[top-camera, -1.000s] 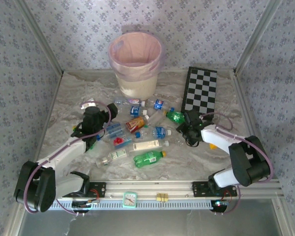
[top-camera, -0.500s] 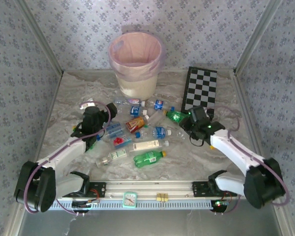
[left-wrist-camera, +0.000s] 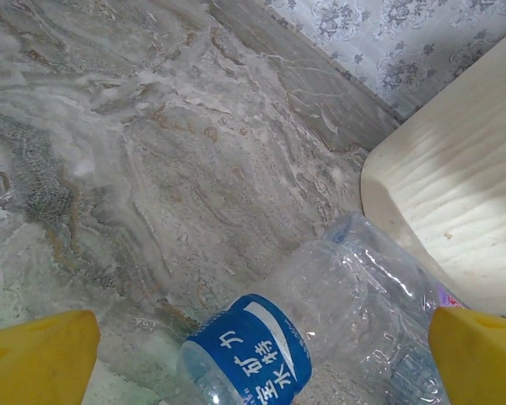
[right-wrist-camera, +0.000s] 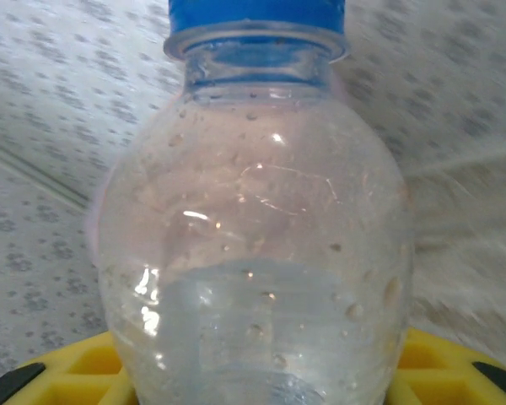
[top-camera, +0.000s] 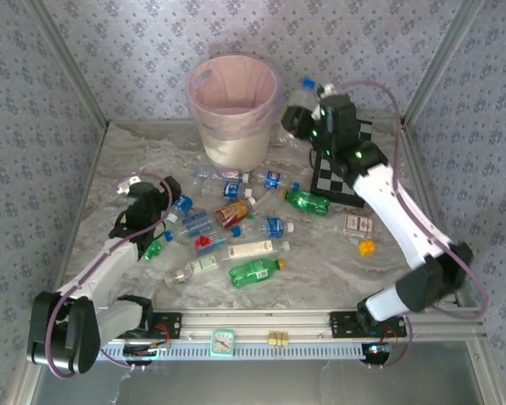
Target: Put the plastic bottles in the bin
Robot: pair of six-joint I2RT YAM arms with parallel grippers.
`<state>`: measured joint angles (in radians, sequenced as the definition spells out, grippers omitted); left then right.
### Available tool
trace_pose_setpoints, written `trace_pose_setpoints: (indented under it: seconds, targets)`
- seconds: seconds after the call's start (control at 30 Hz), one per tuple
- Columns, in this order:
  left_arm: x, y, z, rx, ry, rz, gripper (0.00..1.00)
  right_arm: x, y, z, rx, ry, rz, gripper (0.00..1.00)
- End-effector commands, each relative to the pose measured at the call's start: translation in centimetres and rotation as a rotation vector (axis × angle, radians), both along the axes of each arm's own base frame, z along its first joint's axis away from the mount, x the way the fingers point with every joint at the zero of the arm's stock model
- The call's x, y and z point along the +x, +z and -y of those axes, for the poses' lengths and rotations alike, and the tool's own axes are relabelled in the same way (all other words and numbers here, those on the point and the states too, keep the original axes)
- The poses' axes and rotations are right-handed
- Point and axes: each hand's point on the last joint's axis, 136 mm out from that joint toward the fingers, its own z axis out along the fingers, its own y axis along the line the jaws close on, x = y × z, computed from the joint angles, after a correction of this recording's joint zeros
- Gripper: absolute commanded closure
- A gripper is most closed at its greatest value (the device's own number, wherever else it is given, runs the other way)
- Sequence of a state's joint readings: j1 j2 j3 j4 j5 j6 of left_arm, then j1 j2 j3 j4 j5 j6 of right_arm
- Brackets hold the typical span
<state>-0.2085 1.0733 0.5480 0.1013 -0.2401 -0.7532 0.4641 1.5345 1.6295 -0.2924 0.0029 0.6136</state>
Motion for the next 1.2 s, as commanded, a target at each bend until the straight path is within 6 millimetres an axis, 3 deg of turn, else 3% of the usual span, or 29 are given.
trace_pose_setpoints:
  seconds: [0.0,0.07,0.23,0.4,0.5,0.67,0.73,0.8,0.97,1.17]
  targets:
    - [-0.1,1.6,-0.4,0.008,0.006,0.036,0.0,3.1,3.2,-3.9,-0.031,0.117,0.135,0.58]
    - [-0.3,1.8,0.0,0.006,-0.029,0.054,0.0,5.2,4.5,-5.8,-0.012,0.153,0.169,0.58]
    - [-1.0,2.4,0.5,0.002,-0.072,0.099,0.0,10.3,4.8,-9.5,-0.008,0.199,0.199,0.58]
    - [-1.3,2.9,0.2,0.031,-0.073,0.113,0.0,14.0,2.2,-11.2,0.005,0.189,0.21,0.57]
    - [-1.5,3.1,0.0,0.044,-0.074,0.112,0.0,15.1,0.7,-11.9,-0.002,0.189,0.225,0.57]
    - [-1.6,3.1,-0.2,0.048,-0.064,0.107,0.0,15.3,-0.8,-13.3,-0.04,0.21,0.251,0.52]
    - [-1.6,3.0,-0.2,0.045,-0.06,0.102,0.0,15.2,-0.9,-13.8,-0.061,0.214,0.262,0.43]
    - [-1.7,3.0,-0.2,0.044,-0.059,0.1,0.0,14.9,-0.6,-14.0,-0.08,0.209,0.278,0.25]
    - [-2.1,3.5,-0.5,0.045,-0.047,0.103,0.0,13.9,2.3,-13.4,-0.077,0.199,0.328,0.0]
    - [-2.5,4.1,-1.0,0.045,-0.025,0.098,0.0,11.2,6.1,-11.9,-0.109,0.208,0.362,0.0]
